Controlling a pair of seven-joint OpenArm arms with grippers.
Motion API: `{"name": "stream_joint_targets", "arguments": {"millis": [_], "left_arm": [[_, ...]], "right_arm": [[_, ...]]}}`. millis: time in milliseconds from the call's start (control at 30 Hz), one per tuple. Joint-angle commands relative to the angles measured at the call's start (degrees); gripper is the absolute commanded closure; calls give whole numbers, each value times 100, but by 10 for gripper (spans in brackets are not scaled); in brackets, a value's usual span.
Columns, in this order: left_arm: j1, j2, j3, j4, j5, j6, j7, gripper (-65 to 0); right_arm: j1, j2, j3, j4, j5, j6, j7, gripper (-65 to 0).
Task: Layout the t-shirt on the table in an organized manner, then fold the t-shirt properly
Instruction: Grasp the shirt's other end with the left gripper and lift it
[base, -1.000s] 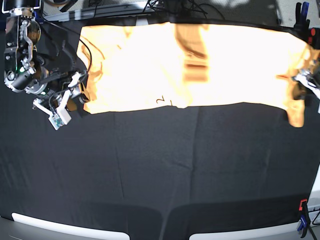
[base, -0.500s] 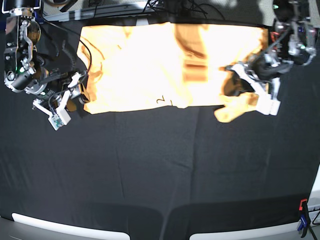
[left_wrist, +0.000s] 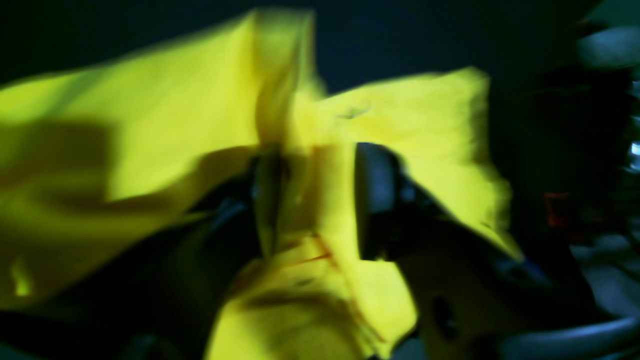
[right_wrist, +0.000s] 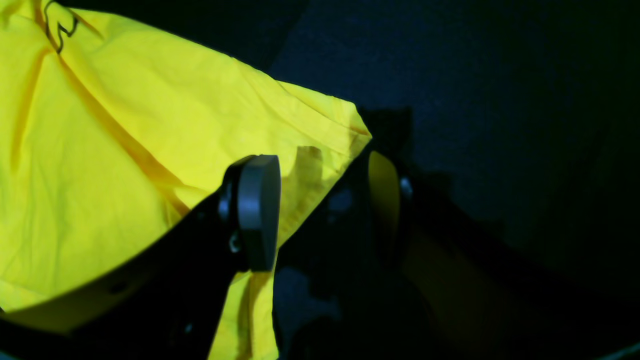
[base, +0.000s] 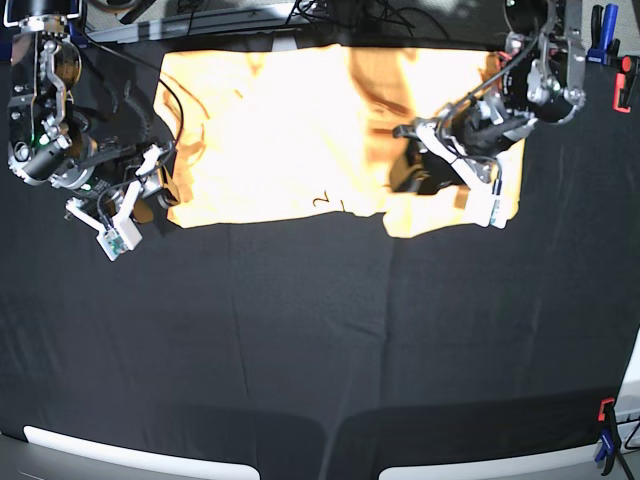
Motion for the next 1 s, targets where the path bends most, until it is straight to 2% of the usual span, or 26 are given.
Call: {"name": "stream_joint_targets", "arguments": {"millis": [0, 33, 100, 200, 300, 433, 533, 700, 767, 833, 967], "left_arm": [[-68, -13, 11, 98, -295, -289, -76, -265], [-94, -15, 4, 118, -413, -459, -52, -266], [-170, -17, -15, 219, -415, -503, 76, -266], [-232, -52, -258, 463, 105, -503, 195, -266], [-229, -114, -835, 560, 595, -498, 195, -266], [-127, -413, -1399, 525, 817, -494, 396, -266], [17, -590, -1464, 321, 970, -426, 400, -266], [68, -605, -1464, -466, 1189, -420, 361, -266], [74, -605, -1464, -691, 1108, -527, 396, -266], [74, -603, -1464, -809, 824, -807, 647, -266], [90, -601, -1453, -822, -452, -1338, 1510, -266]], "right_arm": [[70, 79, 42, 83, 44, 2, 114, -281], [70, 79, 42, 83, 42, 2, 111, -281], [70, 79, 42, 83, 44, 2, 111, -281], [70, 81, 42, 83, 42, 2, 111, -281], [70, 81, 42, 83, 44, 2, 111, -281], [68, 79, 42, 83, 44, 2, 111, -281], [68, 79, 42, 83, 44, 2, 107, -281], [68, 81, 42, 83, 44, 2, 90, -281], [68, 81, 42, 83, 44, 2, 90, -281], [68, 81, 42, 83, 44, 2, 92, -281], [68, 81, 42, 83, 44, 2, 92, -281]]}}
